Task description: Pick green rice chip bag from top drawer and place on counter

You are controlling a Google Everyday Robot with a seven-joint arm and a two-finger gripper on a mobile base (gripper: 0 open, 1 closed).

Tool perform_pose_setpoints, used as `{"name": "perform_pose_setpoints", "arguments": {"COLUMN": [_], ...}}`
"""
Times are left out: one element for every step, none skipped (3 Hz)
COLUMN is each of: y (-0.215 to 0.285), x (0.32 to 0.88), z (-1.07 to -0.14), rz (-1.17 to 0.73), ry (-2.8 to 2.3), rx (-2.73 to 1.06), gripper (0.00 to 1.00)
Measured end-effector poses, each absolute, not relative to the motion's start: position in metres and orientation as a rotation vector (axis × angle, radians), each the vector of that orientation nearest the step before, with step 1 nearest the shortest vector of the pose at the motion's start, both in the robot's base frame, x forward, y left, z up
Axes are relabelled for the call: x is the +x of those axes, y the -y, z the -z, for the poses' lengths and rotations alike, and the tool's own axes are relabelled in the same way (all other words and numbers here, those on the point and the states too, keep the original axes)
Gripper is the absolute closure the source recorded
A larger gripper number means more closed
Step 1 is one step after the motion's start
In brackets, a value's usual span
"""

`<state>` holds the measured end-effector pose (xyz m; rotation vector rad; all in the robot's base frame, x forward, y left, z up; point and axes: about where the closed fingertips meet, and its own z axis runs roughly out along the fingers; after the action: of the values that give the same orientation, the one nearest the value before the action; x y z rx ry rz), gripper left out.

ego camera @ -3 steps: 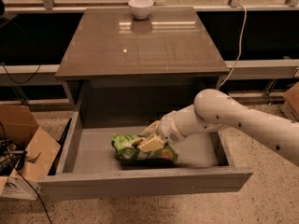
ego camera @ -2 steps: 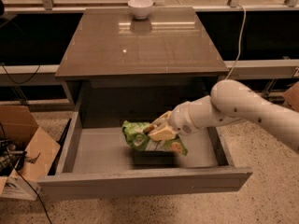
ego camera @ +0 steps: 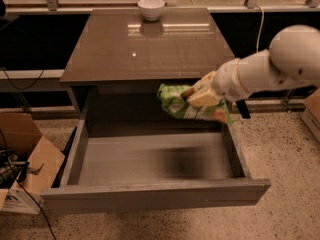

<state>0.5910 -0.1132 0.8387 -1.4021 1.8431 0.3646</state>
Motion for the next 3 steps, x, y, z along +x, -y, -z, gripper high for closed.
{"name": "perform_pose_setpoints", "arguments": {"y": [0.148, 0.158, 0.135], "x": [0.638, 0.689, 0.74], "z": [-0.917, -0.961, -0.973], "rz": [-0.111, 0.021, 0.029], "ry": [-1.825, -1.81, -1.782], "rx": [-1.389, -1.371, -1.357], "gripper": [1.0, 1.0, 1.0]}}
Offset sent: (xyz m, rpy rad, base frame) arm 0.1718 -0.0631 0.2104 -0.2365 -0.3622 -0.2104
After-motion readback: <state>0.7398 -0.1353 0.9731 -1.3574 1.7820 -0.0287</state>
